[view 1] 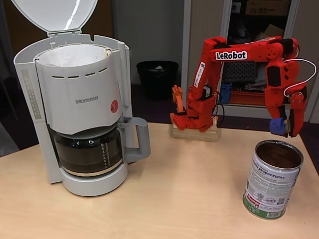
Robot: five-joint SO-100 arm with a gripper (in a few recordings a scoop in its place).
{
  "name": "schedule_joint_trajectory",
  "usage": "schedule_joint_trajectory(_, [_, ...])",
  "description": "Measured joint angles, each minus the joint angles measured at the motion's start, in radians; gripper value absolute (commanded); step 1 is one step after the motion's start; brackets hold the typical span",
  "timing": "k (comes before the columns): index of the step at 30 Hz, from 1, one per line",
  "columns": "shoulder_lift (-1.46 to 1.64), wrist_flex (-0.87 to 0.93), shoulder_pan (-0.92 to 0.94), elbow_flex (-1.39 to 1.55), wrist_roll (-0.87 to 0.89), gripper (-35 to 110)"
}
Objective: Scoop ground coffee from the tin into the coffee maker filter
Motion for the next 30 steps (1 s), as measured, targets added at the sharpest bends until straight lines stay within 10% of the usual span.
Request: schedule_joint_trajectory(30, [-0.017, -0.166, -0.014, 0.009, 0.133, 0])
